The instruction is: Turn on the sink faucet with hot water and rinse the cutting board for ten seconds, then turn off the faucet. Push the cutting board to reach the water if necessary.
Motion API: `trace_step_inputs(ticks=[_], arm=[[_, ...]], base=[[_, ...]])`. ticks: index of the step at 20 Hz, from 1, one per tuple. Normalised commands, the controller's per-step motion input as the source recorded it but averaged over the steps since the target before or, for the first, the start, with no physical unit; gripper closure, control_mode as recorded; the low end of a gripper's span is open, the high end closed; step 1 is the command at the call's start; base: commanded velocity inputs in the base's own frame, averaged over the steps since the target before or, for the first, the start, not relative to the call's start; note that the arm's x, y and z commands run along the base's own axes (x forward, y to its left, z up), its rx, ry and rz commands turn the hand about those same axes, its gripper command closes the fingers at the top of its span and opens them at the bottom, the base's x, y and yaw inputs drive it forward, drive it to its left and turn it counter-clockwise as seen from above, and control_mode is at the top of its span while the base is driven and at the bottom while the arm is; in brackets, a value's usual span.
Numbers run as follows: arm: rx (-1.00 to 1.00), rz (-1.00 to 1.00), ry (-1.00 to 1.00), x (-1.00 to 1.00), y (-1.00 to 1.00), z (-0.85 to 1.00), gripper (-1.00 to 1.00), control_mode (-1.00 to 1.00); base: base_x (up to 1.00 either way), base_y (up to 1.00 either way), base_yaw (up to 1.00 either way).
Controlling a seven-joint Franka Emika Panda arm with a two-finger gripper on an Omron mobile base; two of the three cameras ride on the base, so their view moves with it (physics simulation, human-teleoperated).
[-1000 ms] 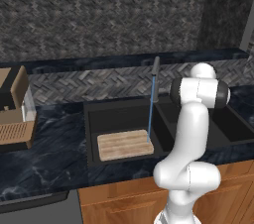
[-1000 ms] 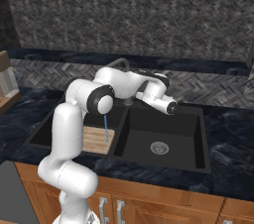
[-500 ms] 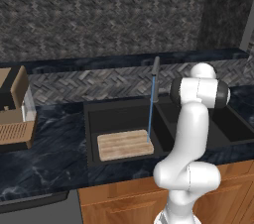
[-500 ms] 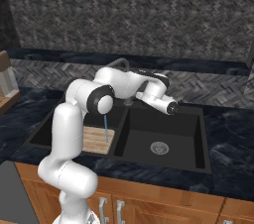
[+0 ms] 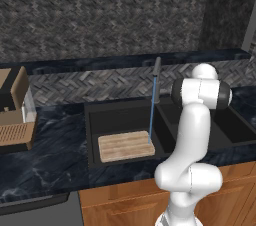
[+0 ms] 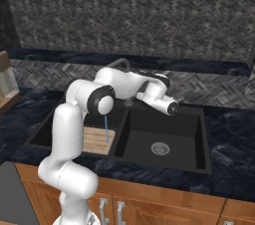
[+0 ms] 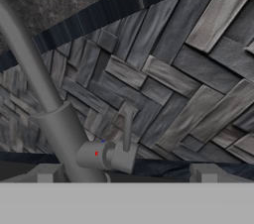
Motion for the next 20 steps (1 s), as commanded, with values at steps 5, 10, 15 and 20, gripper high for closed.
trace_step_inputs(ticks=[5,10,15,20], arm=[[0.00,0.00,0.00,0.00,0.00,0.00,-1.00,-1.00],[0.00,0.00,0.00,0.00,0.00,0.00,-1.00,-1.00],[0.00,0.00,0.00,0.00,0.00,0.00,-1.00,-1.00],[0.00,0.00,0.00,0.00,0.00,0.00,-1.00,-1.00]], base=[[0.00,0.00,0.00],[0.00,0.00,0.00],[0.00,0.00,0.00],[0.00,0.00,0.00]])
